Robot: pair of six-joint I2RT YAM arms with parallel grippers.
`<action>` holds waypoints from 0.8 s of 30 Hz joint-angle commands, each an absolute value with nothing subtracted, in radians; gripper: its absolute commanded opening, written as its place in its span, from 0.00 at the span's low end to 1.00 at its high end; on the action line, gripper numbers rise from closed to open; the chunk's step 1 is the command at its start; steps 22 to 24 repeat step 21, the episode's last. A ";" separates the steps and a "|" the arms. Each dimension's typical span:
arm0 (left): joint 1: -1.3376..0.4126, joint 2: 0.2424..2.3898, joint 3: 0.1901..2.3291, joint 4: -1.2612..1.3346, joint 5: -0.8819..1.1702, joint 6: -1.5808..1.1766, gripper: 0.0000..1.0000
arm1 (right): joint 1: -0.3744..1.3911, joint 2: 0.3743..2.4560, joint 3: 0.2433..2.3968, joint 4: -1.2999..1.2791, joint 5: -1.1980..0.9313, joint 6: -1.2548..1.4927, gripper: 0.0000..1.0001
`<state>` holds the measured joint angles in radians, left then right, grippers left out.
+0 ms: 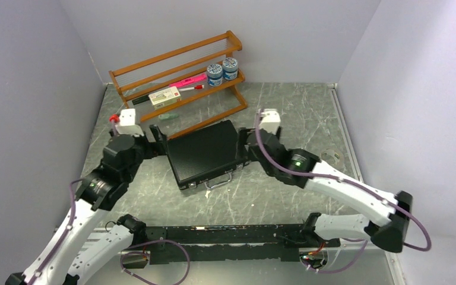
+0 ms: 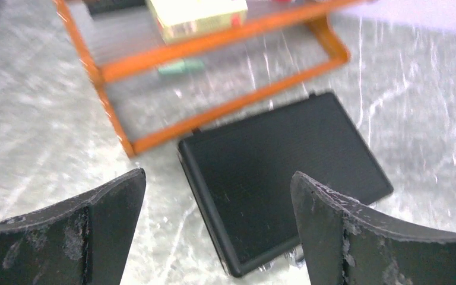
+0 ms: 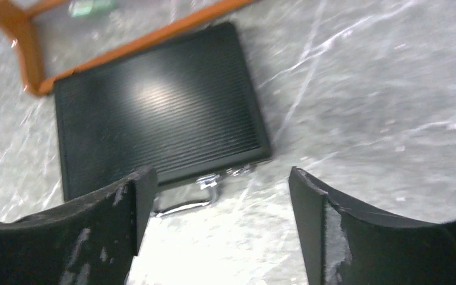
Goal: Pack up texas hold em set
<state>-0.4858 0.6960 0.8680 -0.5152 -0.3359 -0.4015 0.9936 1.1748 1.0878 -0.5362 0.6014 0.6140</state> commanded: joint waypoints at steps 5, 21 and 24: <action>-0.488 0.609 1.061 -0.578 -0.622 -0.169 0.97 | 0.991 0.929 1.227 -0.766 1.043 0.620 1.00; -0.488 0.510 1.207 -0.836 -0.829 -0.275 0.96 | 0.992 0.864 1.429 -1.039 1.212 0.649 1.00; -0.488 0.510 1.207 -0.836 -0.829 -0.275 0.96 | 0.992 0.864 1.429 -1.039 1.212 0.649 1.00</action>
